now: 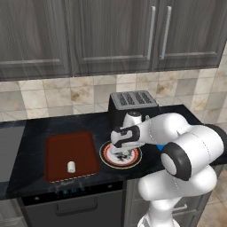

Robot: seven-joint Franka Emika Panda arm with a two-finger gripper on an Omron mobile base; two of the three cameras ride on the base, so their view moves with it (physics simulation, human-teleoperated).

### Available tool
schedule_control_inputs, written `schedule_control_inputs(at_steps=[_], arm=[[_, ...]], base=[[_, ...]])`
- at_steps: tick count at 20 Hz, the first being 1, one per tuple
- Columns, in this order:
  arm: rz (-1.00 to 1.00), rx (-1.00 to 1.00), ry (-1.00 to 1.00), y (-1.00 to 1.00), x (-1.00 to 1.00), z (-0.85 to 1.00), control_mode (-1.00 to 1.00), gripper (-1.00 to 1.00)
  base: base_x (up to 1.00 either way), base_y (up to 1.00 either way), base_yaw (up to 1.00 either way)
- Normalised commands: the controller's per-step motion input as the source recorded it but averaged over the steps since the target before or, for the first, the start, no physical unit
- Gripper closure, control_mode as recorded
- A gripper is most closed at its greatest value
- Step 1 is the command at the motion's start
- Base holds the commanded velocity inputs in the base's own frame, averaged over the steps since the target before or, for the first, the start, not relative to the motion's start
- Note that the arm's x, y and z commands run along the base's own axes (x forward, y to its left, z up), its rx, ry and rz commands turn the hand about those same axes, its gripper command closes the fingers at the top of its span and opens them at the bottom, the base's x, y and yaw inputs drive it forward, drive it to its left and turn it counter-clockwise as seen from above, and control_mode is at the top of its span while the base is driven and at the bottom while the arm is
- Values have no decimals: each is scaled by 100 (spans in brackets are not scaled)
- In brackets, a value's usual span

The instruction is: Move the dessert items from the plates to the tray.

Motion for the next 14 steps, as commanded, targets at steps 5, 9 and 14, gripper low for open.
schedule_control_inputs(at_steps=[5, 9, 14], arm=[[0, 0, 0, 0, 0, 0, -100, 100], [0, 0, 0, 0, 0, 0, -100, 100], [0, 0, -1, 16, 0, 31, -100, 100]], base=[[0, 0, 0], [0, 0, 0], [0, 0, 0]])
